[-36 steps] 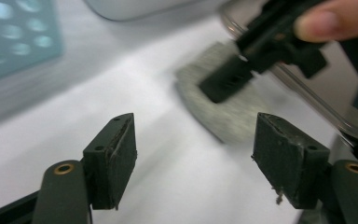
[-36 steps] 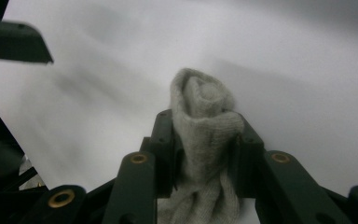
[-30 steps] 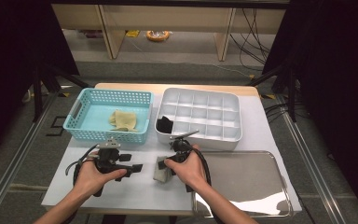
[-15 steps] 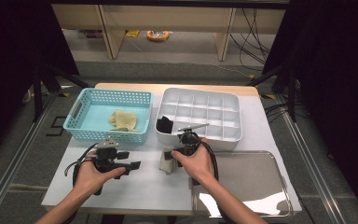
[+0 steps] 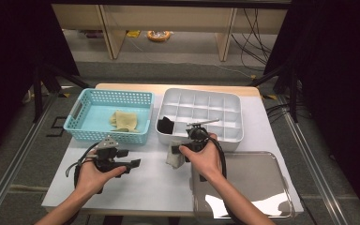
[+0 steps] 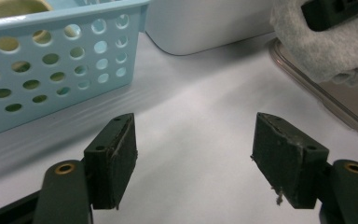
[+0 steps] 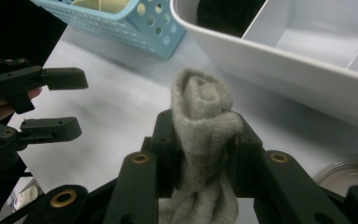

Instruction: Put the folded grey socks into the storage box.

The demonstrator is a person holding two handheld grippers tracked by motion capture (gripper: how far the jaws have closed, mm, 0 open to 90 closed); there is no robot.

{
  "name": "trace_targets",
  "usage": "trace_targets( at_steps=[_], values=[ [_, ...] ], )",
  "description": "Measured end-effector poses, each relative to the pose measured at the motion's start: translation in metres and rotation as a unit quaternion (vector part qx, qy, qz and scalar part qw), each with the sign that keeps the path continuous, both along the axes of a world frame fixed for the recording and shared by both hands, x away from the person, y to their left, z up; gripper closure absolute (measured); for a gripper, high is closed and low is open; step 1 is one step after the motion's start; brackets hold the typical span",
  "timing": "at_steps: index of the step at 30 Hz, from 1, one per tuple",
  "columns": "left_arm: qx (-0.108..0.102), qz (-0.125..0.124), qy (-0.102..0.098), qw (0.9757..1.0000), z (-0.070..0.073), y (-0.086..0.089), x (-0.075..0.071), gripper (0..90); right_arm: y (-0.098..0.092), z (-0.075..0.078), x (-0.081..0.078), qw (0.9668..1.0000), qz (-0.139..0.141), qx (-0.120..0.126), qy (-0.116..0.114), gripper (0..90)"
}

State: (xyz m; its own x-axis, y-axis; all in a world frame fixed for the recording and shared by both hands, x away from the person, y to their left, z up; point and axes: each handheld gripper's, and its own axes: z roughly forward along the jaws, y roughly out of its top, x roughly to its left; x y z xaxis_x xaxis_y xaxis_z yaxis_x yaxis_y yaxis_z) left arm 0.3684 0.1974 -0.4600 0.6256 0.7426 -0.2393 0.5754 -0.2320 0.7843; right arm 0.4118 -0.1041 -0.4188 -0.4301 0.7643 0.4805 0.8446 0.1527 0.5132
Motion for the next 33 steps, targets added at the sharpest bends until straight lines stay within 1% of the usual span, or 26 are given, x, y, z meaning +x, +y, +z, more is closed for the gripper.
trace_targets(
  at_steps=[1,5,6,7,8,9,10,11,12,14,15,16,17,18,20,21,22,23,25,27,28,29,30,31,32,33],
  values=[
    [0.001,-0.003,-0.001,1.0000,0.000,0.000,0.000,30.1,-0.002,0.000,0.002,0.9999,0.005,-0.005,-0.014,68.9],
    [0.004,-0.008,-0.003,1.0000,-0.002,-0.002,-0.002,30.2,0.000,0.004,0.003,0.9999,0.000,-0.006,-0.015,69.0],
    [0.004,-0.005,-0.003,1.0000,-0.002,-0.002,-0.002,30.2,-0.001,0.004,0.005,0.9995,-0.002,-0.016,-0.027,69.0],
    [0.006,-0.007,-0.004,0.9999,-0.002,-0.002,-0.002,30.2,0.001,0.006,0.005,0.9998,-0.010,-0.012,-0.012,68.9],
    [0.006,-0.007,-0.004,0.9999,-0.002,-0.002,-0.003,30.2,-0.001,0.006,0.006,0.9997,-0.005,-0.014,-0.020,68.9],
    [0.006,-0.007,-0.003,1.0000,-0.002,-0.002,-0.003,30.2,0.000,0.008,0.007,0.9997,-0.006,-0.010,-0.020,68.9],
    [0.005,-0.008,-0.003,0.9999,-0.002,-0.002,-0.002,30.2,0.000,0.010,0.007,0.9997,-0.006,-0.012,-0.018,68.9],
    [0.006,-0.011,-0.001,0.9999,-0.002,-0.002,-0.002,30.2,0.000,0.012,0.007,0.9996,-0.002,-0.010,-0.026,68.9],
    [0.005,-0.006,-0.003,1.0000,-0.003,-0.003,-0.002,30.3,0.001,0.014,0.008,0.9996,-0.006,-0.011,-0.027,68.9],
    [0.006,-0.009,-0.001,0.9999,-0.003,-0.003,-0.002,30.3,0.000,0.017,0.010,0.9989,-0.006,-0.020,-0.042,68.9],
    [0.006,-0.006,-0.004,1.0000,-0.004,-0.003,-0.002,30.4,0.001,0.021,0.010,0.9996,-0.008,-0.006,-0.026,68.9],
    [0.010,-0.003,-0.004,0.9999,-0.004,-0.003,-0.003,30.4,0.000,0.022,0.012,0.9992,-0.012,-0.014,-0.035,68.9],
    [0.005,-0.006,-0.001,1.0000,-0.004,-0.003,-0.003,30.4,-0.002,0.022,0.016,0.9985,0.000,-0.013,-0.053,68.9],
    [0.005,-0.006,-0.001,1.0000,-0.005,-0.003,-0.003,30.4,-0.002,0.024,0.017,0.9985,-0.006,-0.014,-0.052,69.0],
    [0.006,-0.008,-0.001,0.9999,-0.004,-0.003,-0.004,30.4,-0.004,0.027,0.021,0.9981,-0.004,-0.020,-0.057,69.0],
    [0.006,-0.007,-0.003,1.0000,-0.004,-0.003,-0.004,30.5,-0.005,0.028,0.022,0.9980,-0.004,-0.017,-0.061,68.9],
    [0.005,-0.010,-0.001,0.9999,-0.004,-0.003,-0.004,30.5,-0.005,0.031,0.023,0.9982,-0.022,-0.019,-0.053,69.0],
    [0.005,-0.010,-0.001,0.9999,-0.004,-0.003,-0.004,30.5,-0.004,0.033,0.023,0.9987,-0.027,-0.013,-0.041,68.9],
    [0.007,-0.009,-0.001,0.9999,-0.004,-0.002,-0.004,30.5,-0.006,0.033,0.029,0.9972,-0.013,-0.018,-0.071,69.0],
    [0.007,-0.006,-0.002,1.0000,-0.005,-0.003,-0.005,30.5,-0.005,0.034,0.032,0.9971,-0.015,-0.019,-0.072,68.9],
    [0.011,-0.004,-0.001,0.9999,-0.005,-0.003,-0.005,30.5,-0.006,0.035,0.034,0.9971,-0.018,-0.023,-0.071,69.0],
    [0.007,-0.009,0.003,0.9999,-0.006,-0.003,-0.005,30.5,-0.006,0.036,0.035,0.9973,-0.021,-0.017,-0.068,68.9],
    [0.007,-0.009,0.003,0.9999,-0.006,-0.003,-0.005,30.5,-0.007,0.036,0.037,0.9970,-0.023,-0.023,-0.070,69.0],
    [0.016,-0.015,0.003,0.9998,-0.006,-0.002,-0.005,30.5,-0.006,0.036,0.039,0.9969,-0.023,-0.020,-0.072,68.9],
    [0.015,-0.013,0.003,0.9998,-0.006,-0.002,-0.005,30.5,-0.007,0.036,0.041,0.9968,-0.020,-0.017,-0.076,68.9],
    [0.007,-0.007,0.001,0.9999,-0.007,-0.003,-0.005,30.5,-0.007,0.037,0.042,0.9969,-0.024,-0.022,-0.071,68.9]
  ],
)
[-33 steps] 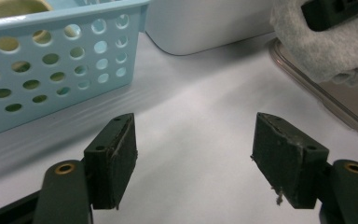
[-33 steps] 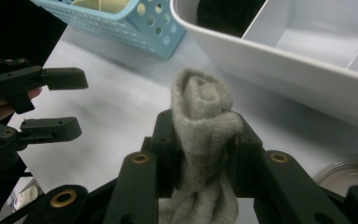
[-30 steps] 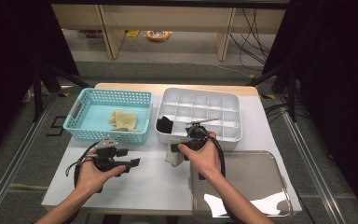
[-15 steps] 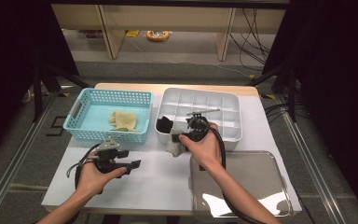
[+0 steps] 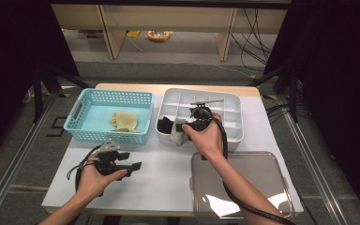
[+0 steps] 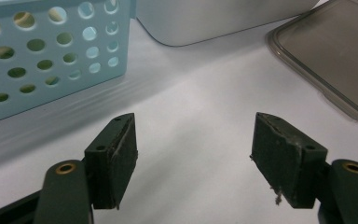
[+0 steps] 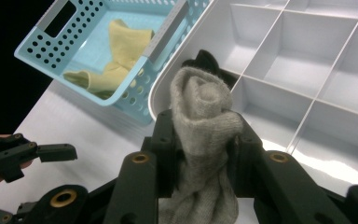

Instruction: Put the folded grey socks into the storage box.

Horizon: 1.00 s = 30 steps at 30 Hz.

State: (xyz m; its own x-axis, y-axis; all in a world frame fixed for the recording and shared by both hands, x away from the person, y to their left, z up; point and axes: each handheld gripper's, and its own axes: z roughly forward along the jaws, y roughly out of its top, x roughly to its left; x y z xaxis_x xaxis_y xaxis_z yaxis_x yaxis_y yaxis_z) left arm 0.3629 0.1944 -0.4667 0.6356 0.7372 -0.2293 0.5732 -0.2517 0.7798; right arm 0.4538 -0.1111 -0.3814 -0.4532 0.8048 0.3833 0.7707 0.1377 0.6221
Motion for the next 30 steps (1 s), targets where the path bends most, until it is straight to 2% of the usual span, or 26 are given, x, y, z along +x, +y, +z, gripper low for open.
trace_targets(
  at_steps=[2,5,6,9,11,12,13,14,16,17,18,19,20,21,22,23,24,26,27,28,30],
  values=[
    [-0.001,0.000,0.003,1.0000,0.000,0.000,0.000,30.5,0.000,0.000,0.003,1.0000,-0.002,0.002,-0.006,68.9],
    [-0.002,0.007,0.002,1.0000,-0.002,0.000,-0.001,30.6,0.000,0.000,0.008,1.0000,-0.004,-0.001,-0.003,68.9],
    [0.000,-0.001,0.008,1.0000,-0.001,0.001,-0.001,30.6,0.000,0.000,0.010,1.0000,-0.006,-0.005,-0.005,68.9],
    [0.000,0.008,0.002,1.0000,-0.001,0.001,-0.001,30.6,0.002,0.002,0.014,0.9999,-0.008,-0.007,-0.011,68.9],
    [-0.003,0.003,0.004,1.0000,-0.002,0.002,0.000,30.6,0.002,0.002,0.018,0.9998,-0.007,-0.012,-0.015,68.9],
    [0.005,-0.003,0.005,1.0000,-0.001,0.003,0.000,30.6,0.002,0.002,0.020,0.9998,-0.010,-0.012,-0.015,68.8],
    [0.004,-0.002,0.005,1.0000,-0.002,0.003,0.000,30.6,0.002,0.002,0.022,0.9998,-0.010,-0.009,-0.015,68.8],
    [-0.003,0.005,0.007,1.0000,-0.002,0.001,-0.001,30.6,0.002,0.002,0.023,0.9997,-0.010,-0.016,-0.016,68.8],
    [-0.001,0.005,0.007,1.0000,-0.003,0.001,-0.001,30.5,0.003,0.001,0.028,0.9997,-0.014,-0.015,-0.014,68.8],
    [0.008,0.000,0.006,1.0000,-0.002,0.002,-0.001,30.6,0.002,0.001,0.029,0.9996,-0.013,-0.022,-0.013,68.8],
    [-0.001,0.006,0.006,1.0000,-0.003,0.001,-0.001,30.6,0.002,0.000,0.031,0.9995,-0.017,-0.023,-0.012,68.8],
    [-0.001,0.004,0.006,1.0000,-0.003,0.001,-0.001,30.6,0.002,-0.002,0.034,0.9992,-0.015,-0.031,-0.021,68.9],
    [-0.001,0.004,0.006,1.0000,-0.003,0.001,-0.001,30.5,0.002,-0.002,0.035,0.9994,-0.019,-0.028,-0.012,68.8],
    [-0.002,0.005,0.006,1.0000,-0.003,0.001,-0.001,30.5,0.001,-0.004,0.038,0.9992,-0.017,-0.030,-0.019,68.8],
    [-0.002,0.006,0.006,1.0000,-0.003,0.001,-0.002,30.5,0.002,-0.004,0.039,0.9992,-0.022,-0.030,-0.011,68.8],
    [-0.002,0.006,0.007,1.0000,-0.003,0.001,-0.002,30.5,0.001,-0.006,0.041,0.9990,-0.015,-0.039,-0.018,68.8],
    [-0.002,0.006,0.007,1.0000,-0.003,0.001,-0.001,30.6,0.003,-0.006,0.040,0.9988,-0.033,-0.037,0.004,68.8],
    [-0.002,0.006,0.007,1.0000,-0.003,0.001,-0.001,30.5,0.005,-0.009,0.043,0.9982,-0.043,-0.041,0.011,68.8],
    [-0.002,0.006,0.007,1.0000,-0.003,0.001,-0.001,30.5,0.003,-0.011,0.045,0.9988,-0.030,-0.038,0.005,68.7],
    [-0.002,0.002,0.010,1.0000,-0.003,0.001,-0.001,30.5,0.004,-0.012,0.046,0.9985,-0.031,-0.046,0.002,68.7],
    [-0.002,0.001,0.010,0.9999,-0.004,0.001,-0.001,30.5,0.006,-0.014,0.048,0.9982,-0.036,-0.046,0.010,68.7]
  ],
)
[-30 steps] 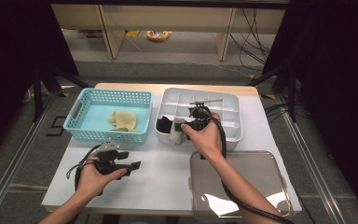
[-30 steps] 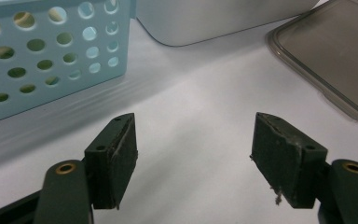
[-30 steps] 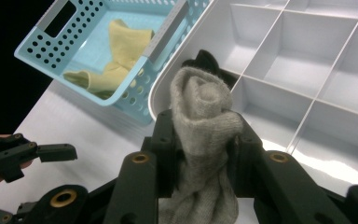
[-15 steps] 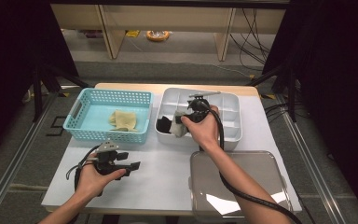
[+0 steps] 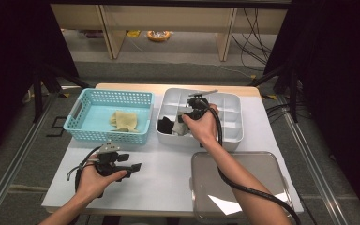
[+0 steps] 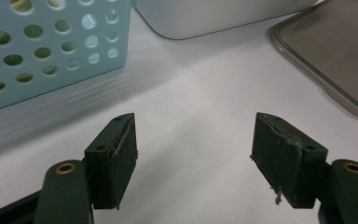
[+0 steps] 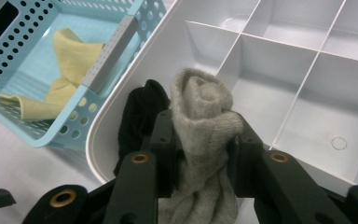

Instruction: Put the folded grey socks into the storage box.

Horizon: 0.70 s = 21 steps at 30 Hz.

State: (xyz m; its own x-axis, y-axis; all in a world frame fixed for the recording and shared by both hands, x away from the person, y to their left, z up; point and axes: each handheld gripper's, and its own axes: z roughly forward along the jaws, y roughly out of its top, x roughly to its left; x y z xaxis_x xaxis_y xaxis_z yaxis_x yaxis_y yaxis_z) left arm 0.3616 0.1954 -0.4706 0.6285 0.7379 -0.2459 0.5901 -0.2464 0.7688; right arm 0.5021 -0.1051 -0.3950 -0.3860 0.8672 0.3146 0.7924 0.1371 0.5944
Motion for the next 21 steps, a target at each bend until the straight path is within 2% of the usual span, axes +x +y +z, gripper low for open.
trace_targets(
  at_steps=[3,4,5,6,8,9,10,11,14,15,16,17,18,20,21],
  values=[
    [-0.001,0.000,0.000,1.0000,0.000,0.000,0.000,30.5,0.001,-0.003,0.004,0.9999,0.004,-0.011,0.000,68.7],
    [-0.001,0.000,0.000,1.0000,0.000,0.000,0.000,30.5,0.002,-0.005,0.006,0.9999,0.003,-0.013,-0.010,68.7],
    [0.001,0.004,-0.002,1.0000,0.000,0.000,0.000,30.4,0.001,-0.006,0.007,0.9997,0.012,-0.018,-0.006,68.7],
    [0.001,0.002,-0.002,1.0000,0.000,0.000,0.000,30.5,0.004,-0.006,0.007,0.9998,0.003,-0.020,0.004,68.7],
    [0.000,0.001,-0.001,1.0000,0.000,0.001,0.000,30.4,0.004,-0.010,0.009,0.9997,0.007,-0.025,0.002,68.7],
    [0.001,0.000,-0.001,1.0000,0.000,0.001,-0.001,30.4,0.006,-0.011,0.009,0.9996,0.004,-0.025,0.011,68.7],
    [0.000,-0.001,-0.001,1.0000,0.000,0.001,-0.001,30.4,0.004,-0.013,0.010,0.9994,0.011,-0.032,0.000,68.7],
    [0.001,-0.001,-0.001,1.0000,0.000,0.001,-0.001,30.4,0.006,-0.013,0.010,0.9995,-0.003,-0.030,0.010,68.7],
    [0.000,0.000,0.000,1.0000,0.000,0.001,-0.001,30.4,0.008,-0.015,0.009,0.9992,-0.001,-0.033,0.023,68.6],
    [0.000,0.000,0.000,1.0000,0.000,0.000,-0.001,30.4,0.007,-0.017,0.010,0.9989,0.009,-0.044,0.013,68.5],
    [0.000,0.000,0.000,1.0000,0.000,0.000,-0.001,30.4,0.007,-0.018,0.010,0.9990,0.005,-0.042,0.013,68.6],
    [0.000,0.000,0.000,1.0000,0.000,0.000,-0.001,30.4,0.009,-0.018,0.010,0.9990,0.002,-0.038,0.024,68.5],
    [0.000,-0.002,-0.001,1.0000,0.000,0.000,-0.001,30.4,0.008,-0.020,0.010,0.9989,0.006,-0.043,0.019,68.5],
    [0.001,-0.001,0.000,1.0000,0.000,0.001,-0.001,30.4,0.010,-0.021,0.009,0.9979,-0.010,-0.049,0.041,68.4],
    [0.001,-0.001,-0.001,1.0000,0.000,0.001,-0.001,30.4,0.010,-0.023,0.010,0.9984,-0.003,-0.043,0.036,68.4]
  ],
)
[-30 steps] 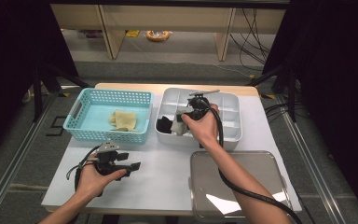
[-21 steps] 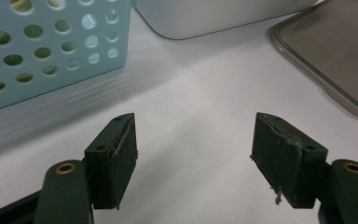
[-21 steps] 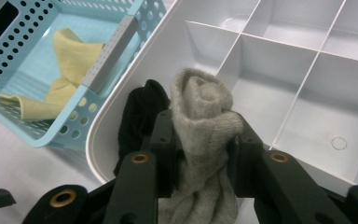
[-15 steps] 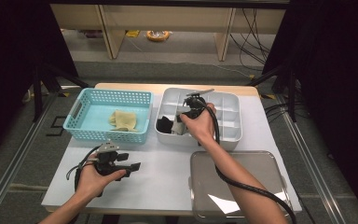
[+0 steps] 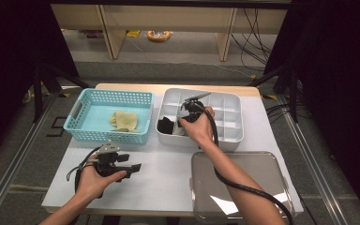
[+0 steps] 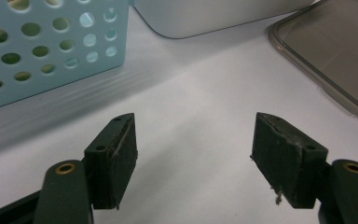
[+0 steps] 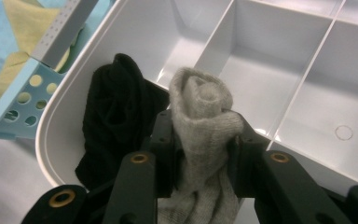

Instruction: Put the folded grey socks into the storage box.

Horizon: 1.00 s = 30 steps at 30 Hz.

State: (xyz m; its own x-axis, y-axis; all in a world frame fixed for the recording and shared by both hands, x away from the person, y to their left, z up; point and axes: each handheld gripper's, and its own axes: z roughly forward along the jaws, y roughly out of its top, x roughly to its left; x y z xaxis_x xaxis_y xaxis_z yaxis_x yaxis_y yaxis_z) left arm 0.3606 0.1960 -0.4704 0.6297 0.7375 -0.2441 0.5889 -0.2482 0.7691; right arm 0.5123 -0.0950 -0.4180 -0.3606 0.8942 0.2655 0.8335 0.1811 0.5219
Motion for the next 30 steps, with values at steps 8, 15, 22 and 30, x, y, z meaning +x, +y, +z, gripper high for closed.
trace_targets(
  at_steps=[8,15,22,30],
  values=[
    [0.000,-0.002,0.001,1.0000,-0.001,-0.001,0.000,30.3,0.003,0.000,0.001,0.9996,0.000,-0.015,0.022,67.9],
    [0.002,0.001,0.000,1.0000,-0.001,0.000,0.000,30.3,0.006,-0.002,0.001,0.9990,-0.003,-0.024,0.037,67.8],
    [0.002,0.001,0.000,1.0000,-0.001,0.000,0.000,30.3,0.008,-0.004,0.002,0.9984,-0.001,-0.028,0.049,67.8],
    [0.002,0.000,0.000,1.0000,-0.001,0.000,0.000,30.3,0.009,-0.009,0.003,0.9977,0.013,-0.045,0.049,67.5]
  ],
)
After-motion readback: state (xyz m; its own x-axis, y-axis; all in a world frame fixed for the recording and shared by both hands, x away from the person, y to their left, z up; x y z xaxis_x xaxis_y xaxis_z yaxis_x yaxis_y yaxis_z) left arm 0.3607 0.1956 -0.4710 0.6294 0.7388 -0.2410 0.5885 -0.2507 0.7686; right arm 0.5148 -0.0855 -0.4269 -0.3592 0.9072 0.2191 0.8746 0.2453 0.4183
